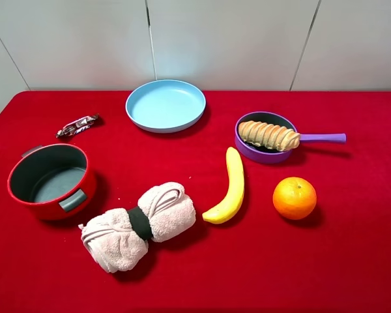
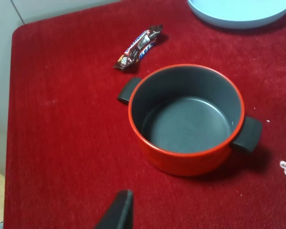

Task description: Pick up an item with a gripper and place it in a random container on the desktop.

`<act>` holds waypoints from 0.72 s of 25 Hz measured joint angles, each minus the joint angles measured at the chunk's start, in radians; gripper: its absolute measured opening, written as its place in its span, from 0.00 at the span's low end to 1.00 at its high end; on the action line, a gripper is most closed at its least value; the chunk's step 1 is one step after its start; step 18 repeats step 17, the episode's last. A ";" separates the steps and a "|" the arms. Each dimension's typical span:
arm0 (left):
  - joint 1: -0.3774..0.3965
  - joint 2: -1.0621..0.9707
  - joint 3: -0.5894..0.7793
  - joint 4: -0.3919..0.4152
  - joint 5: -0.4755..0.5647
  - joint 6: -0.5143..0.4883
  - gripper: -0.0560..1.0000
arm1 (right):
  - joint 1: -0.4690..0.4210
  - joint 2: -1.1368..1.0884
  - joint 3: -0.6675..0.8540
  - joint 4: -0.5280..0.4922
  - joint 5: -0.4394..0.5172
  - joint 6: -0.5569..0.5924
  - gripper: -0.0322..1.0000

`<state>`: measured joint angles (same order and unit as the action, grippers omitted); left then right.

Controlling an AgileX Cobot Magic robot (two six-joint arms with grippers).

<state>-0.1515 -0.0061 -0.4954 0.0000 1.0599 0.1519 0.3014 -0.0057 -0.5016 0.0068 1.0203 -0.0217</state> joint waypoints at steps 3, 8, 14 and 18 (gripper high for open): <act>0.000 0.000 0.000 0.000 0.000 0.000 0.99 | 0.000 0.000 0.000 0.000 0.000 0.000 0.70; 0.000 0.000 0.000 0.000 0.000 0.000 0.99 | 0.000 0.000 0.000 0.000 0.000 0.000 0.70; 0.000 0.000 0.000 0.000 0.000 0.000 0.99 | 0.000 0.000 0.000 -0.001 0.000 0.000 0.70; 0.000 0.000 0.000 0.000 0.000 0.000 0.99 | 0.000 0.000 0.000 -0.001 0.000 0.000 0.70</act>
